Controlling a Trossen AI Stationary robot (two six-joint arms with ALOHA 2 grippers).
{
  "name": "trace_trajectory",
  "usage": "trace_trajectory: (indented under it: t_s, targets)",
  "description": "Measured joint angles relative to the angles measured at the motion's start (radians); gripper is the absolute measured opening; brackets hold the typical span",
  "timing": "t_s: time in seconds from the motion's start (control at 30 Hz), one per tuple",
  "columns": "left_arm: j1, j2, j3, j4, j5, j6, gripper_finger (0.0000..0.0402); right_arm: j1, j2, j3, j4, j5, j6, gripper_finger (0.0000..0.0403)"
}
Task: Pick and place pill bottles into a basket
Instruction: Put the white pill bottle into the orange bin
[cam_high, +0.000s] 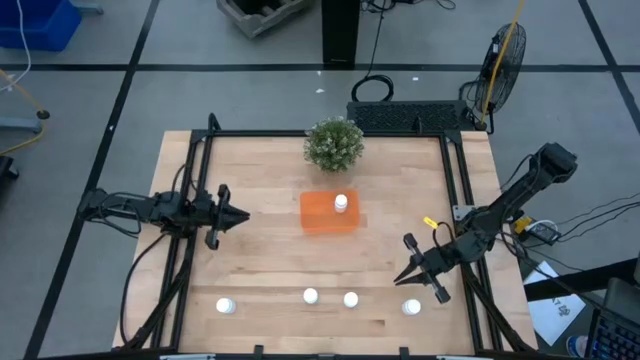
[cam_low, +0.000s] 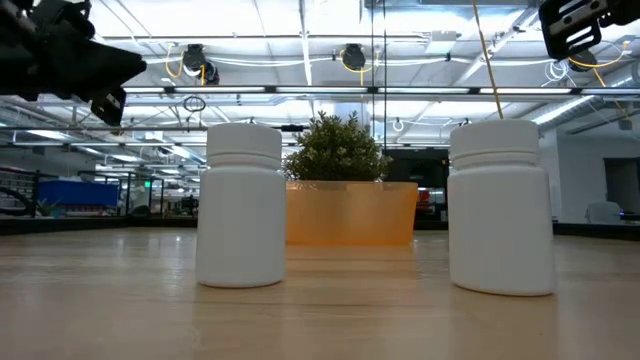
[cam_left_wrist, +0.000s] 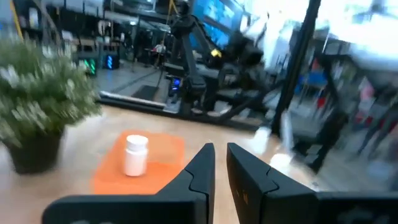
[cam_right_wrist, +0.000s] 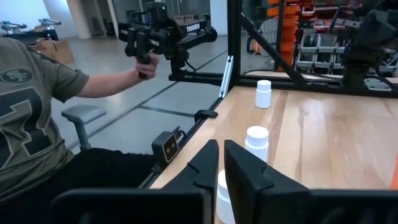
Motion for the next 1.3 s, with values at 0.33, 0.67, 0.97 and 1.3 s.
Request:
trace_trajectory:
  t_s: [0.33, 0.67, 0.97, 1.3]
  targets:
    - [-0.001, 0.000, 0.000, 0.080, -0.167, -0.195, 0.0047, 0.000, 0.000, 0.000, 0.011, 0.001, -0.016, 0.0001]
    - [-0.020, 0.060, 0.000, 0.170, -0.152, -0.344, 0.0023, 0.000, 0.000, 0.000, 0.011, 0.003, -0.040, 0.0001]
    - [-0.178, 0.509, 0.010, 0.574, -0.218, -0.343, 0.0004, -0.001, 0.000, 0.000, 0.011, 0.085, -0.076, 0.0001]
    - [-0.382, 1.211, 0.457, 0.579, -0.312, -0.207, 0.0023, -0.014, 0.000, 0.000, 0.006, 0.103, -0.076, 0.0004]
